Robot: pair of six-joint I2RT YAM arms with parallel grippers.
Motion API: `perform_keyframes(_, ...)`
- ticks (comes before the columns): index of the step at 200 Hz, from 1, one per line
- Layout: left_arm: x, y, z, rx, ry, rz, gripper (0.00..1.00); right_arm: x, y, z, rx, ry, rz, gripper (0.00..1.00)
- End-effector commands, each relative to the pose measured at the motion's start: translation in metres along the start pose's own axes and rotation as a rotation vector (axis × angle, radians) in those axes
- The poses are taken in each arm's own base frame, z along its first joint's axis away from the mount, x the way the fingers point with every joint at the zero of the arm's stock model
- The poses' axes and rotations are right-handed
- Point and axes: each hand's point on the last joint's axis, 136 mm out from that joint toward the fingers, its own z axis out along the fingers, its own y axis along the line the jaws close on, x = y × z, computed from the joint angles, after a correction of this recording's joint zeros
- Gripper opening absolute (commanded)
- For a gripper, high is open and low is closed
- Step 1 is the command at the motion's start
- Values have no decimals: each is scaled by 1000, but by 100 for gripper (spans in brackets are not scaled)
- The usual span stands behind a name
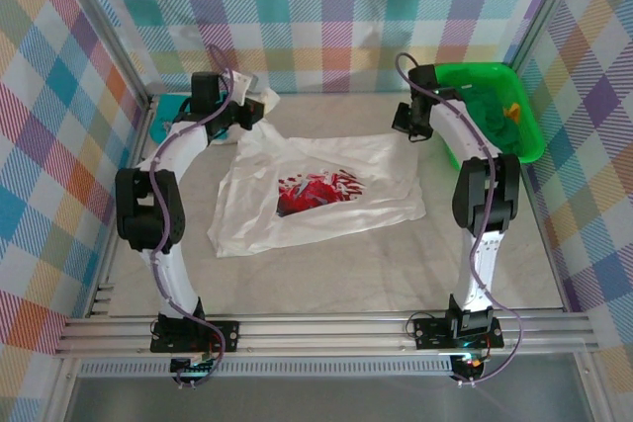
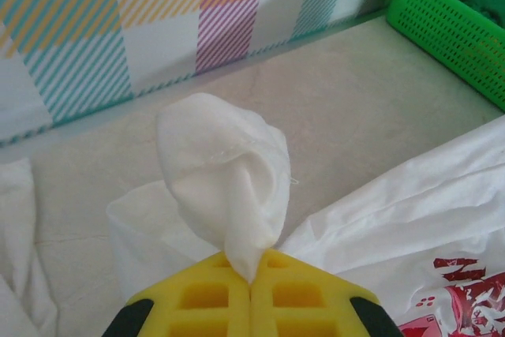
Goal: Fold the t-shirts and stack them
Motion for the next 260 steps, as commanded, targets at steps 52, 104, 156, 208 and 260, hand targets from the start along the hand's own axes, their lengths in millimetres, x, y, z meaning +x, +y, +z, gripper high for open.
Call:
perform_keyframes(52,-2,-8,-61,-219,-150,121,0,22,-16,-15,-35,-5,93,0)
perform_keyframes(104,35,-3,-77,-330,-157,54,0,19,-23,-4,-38,10,116,0)
perform_keyframes(156,25,-12,-104,-400,-180,64,0,-20,1,-11,-133,-88,48,0)
perform_keyframes(208,56,-25,-126,-448,-143,13,0,8,-14,0,-99,-41,97,0)
perform_keyframes(260,108,-34,-136,-489,-101,-68,0,46,-33,15,-62,42,160,0)
